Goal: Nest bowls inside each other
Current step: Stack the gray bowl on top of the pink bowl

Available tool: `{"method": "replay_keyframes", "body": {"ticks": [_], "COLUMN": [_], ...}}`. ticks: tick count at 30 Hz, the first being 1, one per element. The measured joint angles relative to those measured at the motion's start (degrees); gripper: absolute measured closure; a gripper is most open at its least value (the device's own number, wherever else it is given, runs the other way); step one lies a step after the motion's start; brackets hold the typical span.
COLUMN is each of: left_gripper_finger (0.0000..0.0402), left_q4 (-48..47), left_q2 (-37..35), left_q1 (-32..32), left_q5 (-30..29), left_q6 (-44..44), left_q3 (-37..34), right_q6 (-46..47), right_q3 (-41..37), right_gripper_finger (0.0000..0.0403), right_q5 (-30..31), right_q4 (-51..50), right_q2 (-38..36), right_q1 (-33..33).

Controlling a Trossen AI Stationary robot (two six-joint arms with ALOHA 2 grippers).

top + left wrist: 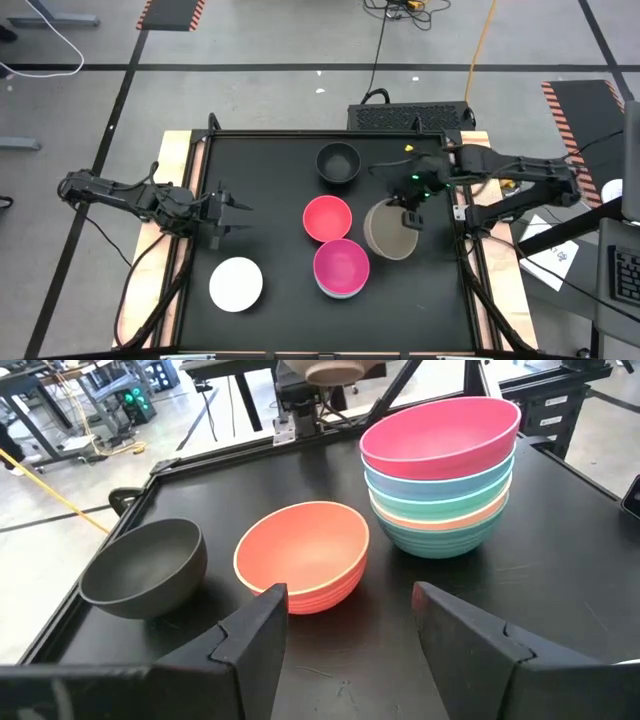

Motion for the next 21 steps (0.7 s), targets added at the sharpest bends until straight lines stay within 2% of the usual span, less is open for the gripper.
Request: {"method": "replay_keyframes", "body": {"ticks": [6, 10, 21], "left_gripper_finger": [0.0183, 0.0183, 0.0183], "left_q4": [0.0, 0.0, -0.1], "left_q2": [0.0, 0.0, 0.0], "left_q1": [0.0, -0.4, -1.9], "left_q5": [0.1, 0.5, 0.0], "left_q6": [-0.1, -0.1, 0.2], "left_q3": [0.0, 0.0, 0.0], "right_q6": [-1.4, -1.3, 0.4], "right_q3": [13.6, 20.2, 27.3], "right_gripper_finger": [0.0403, 0.0403, 0.0403], "right_q5": [0.3, 0.3, -4.3], "right_q4": [-11.0, -15.2, -13.8], "right_q2": [11.3, 15.5, 19.4], "right_q1": [-0.1, 0.0, 5.4]}}
